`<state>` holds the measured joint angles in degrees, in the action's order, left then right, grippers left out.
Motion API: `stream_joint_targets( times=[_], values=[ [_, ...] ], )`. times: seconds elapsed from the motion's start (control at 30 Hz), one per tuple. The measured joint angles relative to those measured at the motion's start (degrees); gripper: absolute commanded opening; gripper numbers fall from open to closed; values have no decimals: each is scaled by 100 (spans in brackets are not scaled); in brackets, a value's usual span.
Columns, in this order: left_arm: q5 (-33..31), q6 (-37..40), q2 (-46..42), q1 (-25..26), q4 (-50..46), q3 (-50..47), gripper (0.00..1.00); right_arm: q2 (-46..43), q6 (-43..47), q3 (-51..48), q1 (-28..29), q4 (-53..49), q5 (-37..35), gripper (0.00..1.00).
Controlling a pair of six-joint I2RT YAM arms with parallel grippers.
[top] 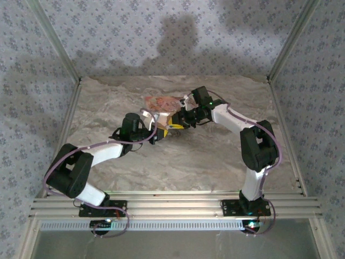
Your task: Unlock the padlock with the key
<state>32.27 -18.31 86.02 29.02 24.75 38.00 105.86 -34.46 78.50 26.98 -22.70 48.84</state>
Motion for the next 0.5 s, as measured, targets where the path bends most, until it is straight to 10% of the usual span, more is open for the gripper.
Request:
stream_joint_targets(
  times=[0.5],
  values=[
    [-197, 0, 0, 24, -452, 227, 0, 0, 129, 31, 15, -111, -138, 0]
  ],
)
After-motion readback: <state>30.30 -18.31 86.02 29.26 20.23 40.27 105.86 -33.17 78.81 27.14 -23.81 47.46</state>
